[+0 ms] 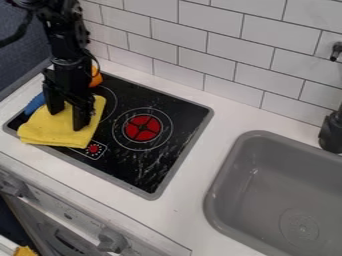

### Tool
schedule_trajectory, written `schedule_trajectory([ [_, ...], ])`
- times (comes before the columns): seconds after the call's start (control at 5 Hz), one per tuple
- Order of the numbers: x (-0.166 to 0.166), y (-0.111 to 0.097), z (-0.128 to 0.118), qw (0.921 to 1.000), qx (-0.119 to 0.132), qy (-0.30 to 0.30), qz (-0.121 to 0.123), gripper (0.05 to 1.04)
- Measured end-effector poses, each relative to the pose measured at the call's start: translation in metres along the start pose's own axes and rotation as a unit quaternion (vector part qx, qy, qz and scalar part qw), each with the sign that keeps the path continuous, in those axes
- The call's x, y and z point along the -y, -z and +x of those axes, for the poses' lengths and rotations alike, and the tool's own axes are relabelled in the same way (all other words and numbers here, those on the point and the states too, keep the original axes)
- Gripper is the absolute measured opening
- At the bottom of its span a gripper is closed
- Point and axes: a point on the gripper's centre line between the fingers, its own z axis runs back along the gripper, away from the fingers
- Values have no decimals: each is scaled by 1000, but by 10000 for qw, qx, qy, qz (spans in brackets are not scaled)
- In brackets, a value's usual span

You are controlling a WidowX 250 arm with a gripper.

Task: Move the yellow cloth to the right side of the stove

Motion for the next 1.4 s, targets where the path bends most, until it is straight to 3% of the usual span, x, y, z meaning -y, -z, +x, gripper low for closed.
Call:
schedule_trajectory([
  [0.4,58,-8,21,9959,218,772,-408,1000],
  [1.0,129,-21,50,9788,407,1899,-645,1001],
  [1.4,158,-26,52,9652,405,2485,-712,1001],
])
